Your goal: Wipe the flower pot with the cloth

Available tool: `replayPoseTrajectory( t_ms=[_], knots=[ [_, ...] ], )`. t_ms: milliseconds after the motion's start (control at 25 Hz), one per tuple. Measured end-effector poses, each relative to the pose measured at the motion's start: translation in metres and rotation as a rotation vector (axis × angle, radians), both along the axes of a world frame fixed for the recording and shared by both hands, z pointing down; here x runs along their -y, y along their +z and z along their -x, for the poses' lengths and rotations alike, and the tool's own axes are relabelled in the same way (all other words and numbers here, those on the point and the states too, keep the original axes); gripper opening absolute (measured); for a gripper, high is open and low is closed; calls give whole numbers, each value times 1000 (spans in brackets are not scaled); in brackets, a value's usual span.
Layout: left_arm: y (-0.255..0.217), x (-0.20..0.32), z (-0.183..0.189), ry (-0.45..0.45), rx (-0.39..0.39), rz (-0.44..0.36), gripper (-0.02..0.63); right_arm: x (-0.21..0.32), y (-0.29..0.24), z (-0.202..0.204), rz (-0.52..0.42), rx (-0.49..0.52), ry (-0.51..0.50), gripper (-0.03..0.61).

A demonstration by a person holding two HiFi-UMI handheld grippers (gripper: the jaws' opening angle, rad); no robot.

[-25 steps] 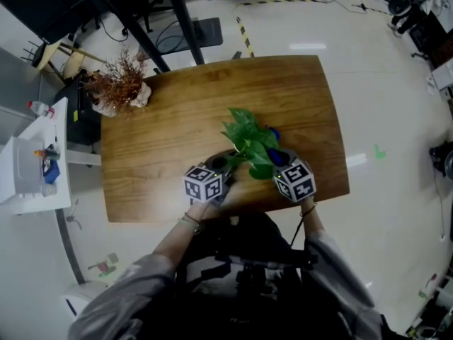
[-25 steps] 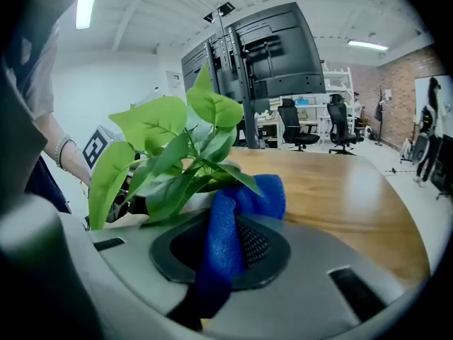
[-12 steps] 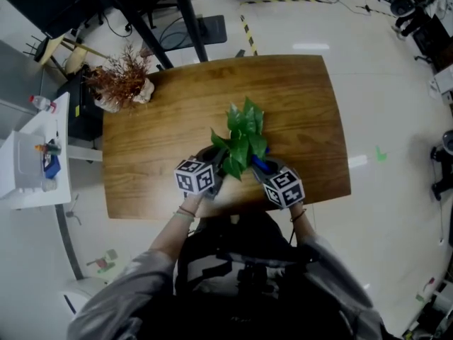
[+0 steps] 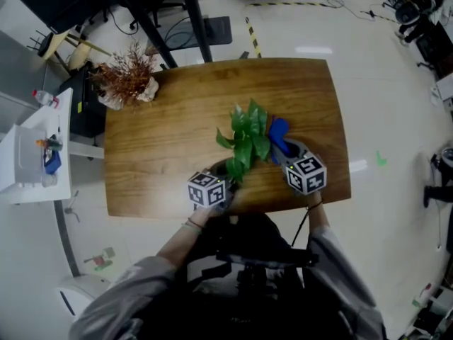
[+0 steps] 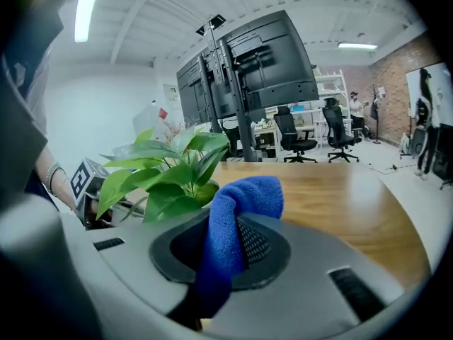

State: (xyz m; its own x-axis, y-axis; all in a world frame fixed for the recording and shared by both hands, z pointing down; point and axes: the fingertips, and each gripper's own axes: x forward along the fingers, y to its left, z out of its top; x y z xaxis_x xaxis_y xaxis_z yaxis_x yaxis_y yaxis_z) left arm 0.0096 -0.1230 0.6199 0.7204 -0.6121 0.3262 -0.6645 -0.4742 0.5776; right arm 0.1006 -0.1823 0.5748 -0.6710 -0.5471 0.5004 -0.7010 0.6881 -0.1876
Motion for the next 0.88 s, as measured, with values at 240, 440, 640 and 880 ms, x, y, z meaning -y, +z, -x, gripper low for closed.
replayPoseTrajectory(
  t_ms=[240,440,640,880],
  knots=[
    [-4,19,14,-23,-7,-10,5,-10,15,24,31,-15,-73,55],
    [-6,38,53,-106,0,-18,5,-40,26,54,81,5,-118,55],
    [-10,56,91,-192,3,-25,6,-64,39,93,117,-1,-183,55],
    [-13,48,102,-215,-8,-18,5,-67,40,83,127,-20,-171,55]
  ],
)
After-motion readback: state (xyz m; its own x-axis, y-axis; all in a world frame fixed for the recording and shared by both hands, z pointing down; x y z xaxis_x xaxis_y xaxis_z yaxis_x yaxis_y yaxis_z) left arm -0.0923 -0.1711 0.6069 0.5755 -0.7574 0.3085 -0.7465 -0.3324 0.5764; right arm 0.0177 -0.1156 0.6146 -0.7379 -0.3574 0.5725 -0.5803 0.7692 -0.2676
